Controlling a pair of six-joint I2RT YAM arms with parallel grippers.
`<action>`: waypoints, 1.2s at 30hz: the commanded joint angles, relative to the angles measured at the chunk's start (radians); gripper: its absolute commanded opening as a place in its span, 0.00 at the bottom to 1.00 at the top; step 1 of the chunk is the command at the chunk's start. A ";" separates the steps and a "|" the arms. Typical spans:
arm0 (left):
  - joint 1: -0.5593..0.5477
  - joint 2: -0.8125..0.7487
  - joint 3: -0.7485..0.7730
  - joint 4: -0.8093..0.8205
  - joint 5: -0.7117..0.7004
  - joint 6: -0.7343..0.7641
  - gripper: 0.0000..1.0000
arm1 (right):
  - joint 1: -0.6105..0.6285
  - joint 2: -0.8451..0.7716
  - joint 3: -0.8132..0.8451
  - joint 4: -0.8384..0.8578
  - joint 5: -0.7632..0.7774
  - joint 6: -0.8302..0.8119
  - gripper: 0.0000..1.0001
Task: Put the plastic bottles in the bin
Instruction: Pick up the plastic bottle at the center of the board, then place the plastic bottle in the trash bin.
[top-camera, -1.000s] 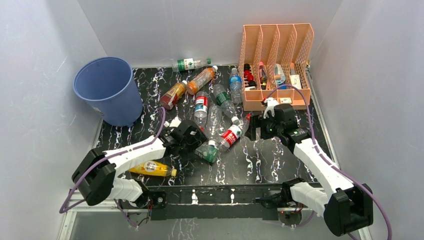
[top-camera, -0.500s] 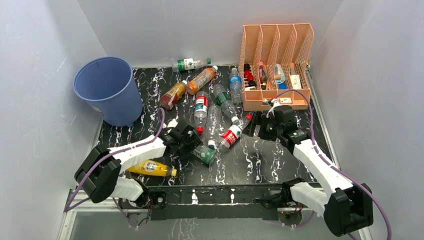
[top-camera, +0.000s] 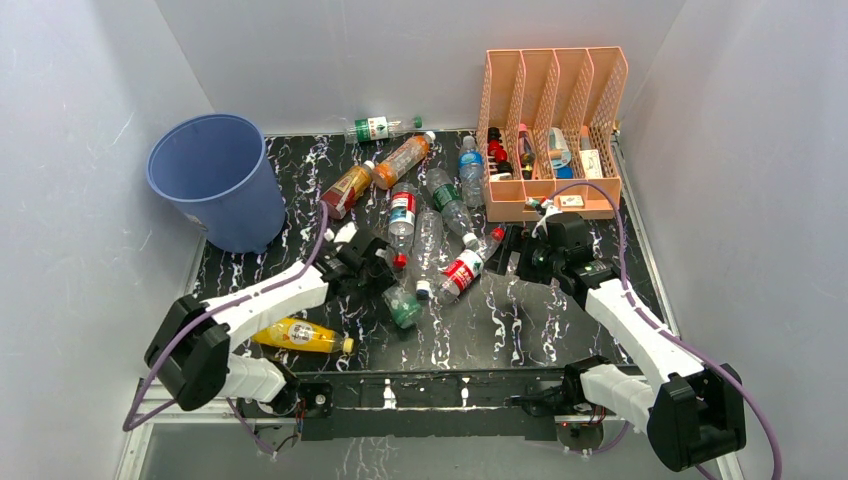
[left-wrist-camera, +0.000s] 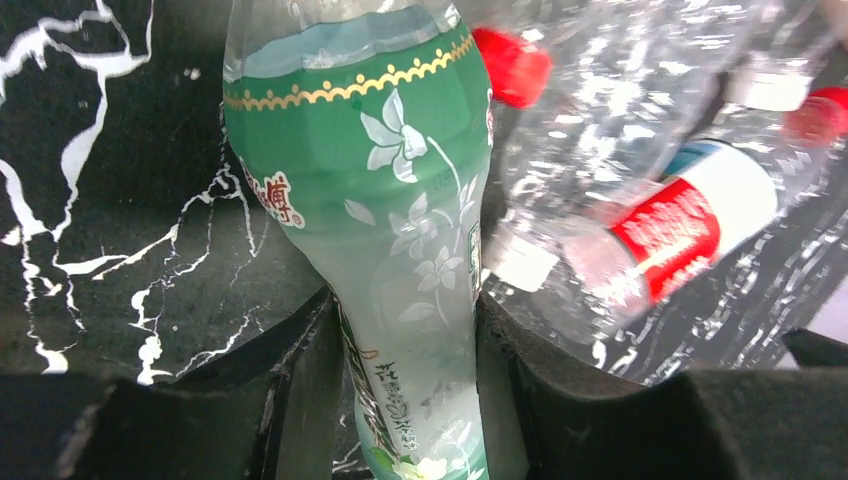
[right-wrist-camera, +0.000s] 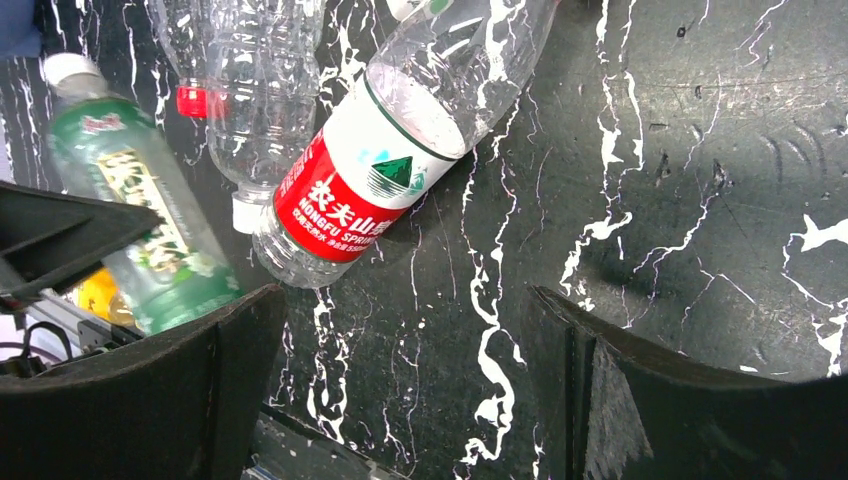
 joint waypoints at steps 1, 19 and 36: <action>0.004 -0.109 0.149 -0.167 -0.074 0.114 0.32 | 0.004 0.001 -0.006 0.049 -0.014 0.011 0.98; 0.374 -0.010 0.899 -0.519 -0.102 0.553 0.35 | 0.007 -0.001 0.017 0.031 -0.023 0.037 0.98; 0.950 0.258 1.412 -0.568 -0.027 0.742 0.35 | 0.019 0.021 -0.021 0.064 -0.043 0.037 0.98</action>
